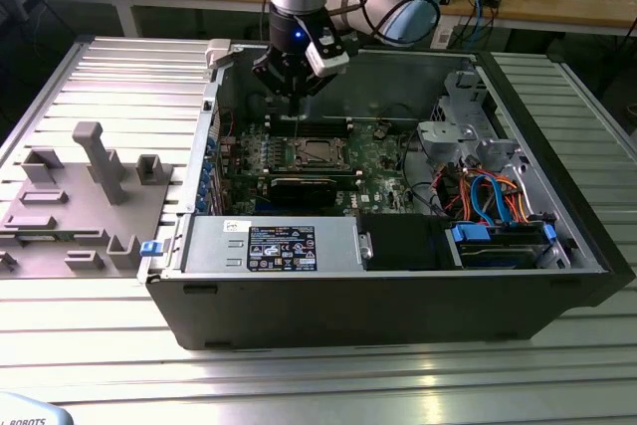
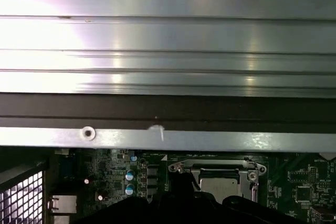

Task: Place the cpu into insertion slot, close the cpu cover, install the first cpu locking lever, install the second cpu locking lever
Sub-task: 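Install the first cpu locking lever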

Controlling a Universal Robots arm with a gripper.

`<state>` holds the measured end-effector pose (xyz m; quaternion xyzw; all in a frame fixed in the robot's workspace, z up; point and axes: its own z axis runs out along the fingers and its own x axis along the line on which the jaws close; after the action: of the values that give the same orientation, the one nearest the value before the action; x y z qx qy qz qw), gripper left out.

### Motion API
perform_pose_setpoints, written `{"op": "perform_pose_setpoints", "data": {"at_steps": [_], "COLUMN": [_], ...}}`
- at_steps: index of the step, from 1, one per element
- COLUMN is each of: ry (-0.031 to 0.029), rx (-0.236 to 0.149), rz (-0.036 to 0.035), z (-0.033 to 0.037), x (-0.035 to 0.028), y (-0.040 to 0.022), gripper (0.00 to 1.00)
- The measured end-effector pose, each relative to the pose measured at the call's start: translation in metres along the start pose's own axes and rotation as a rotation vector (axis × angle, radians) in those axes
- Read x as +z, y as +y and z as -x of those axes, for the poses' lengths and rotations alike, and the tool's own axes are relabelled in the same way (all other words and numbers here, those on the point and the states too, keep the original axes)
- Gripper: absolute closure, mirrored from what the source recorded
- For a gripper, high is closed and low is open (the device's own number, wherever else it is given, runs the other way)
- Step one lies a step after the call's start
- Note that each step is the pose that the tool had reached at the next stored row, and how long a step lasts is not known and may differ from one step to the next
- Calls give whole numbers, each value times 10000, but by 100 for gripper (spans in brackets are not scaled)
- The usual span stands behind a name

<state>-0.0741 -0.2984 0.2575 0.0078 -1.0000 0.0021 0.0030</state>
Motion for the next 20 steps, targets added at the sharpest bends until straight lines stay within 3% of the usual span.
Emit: {"op": "perform_pose_setpoints", "data": {"at_steps": [2, 3, 10, 14, 20], "ry": [59, 75, 137, 139, 169], "rx": [-2, -1, -23, -343, -344], "rz": [1, 4, 12, 10, 15], "z": [83, 92, 127, 142, 163], "x": [13, 21, 114, 192, 292], "y": [0, 2, 12, 24, 30], "gripper": [89, 89, 89, 89, 89]}}
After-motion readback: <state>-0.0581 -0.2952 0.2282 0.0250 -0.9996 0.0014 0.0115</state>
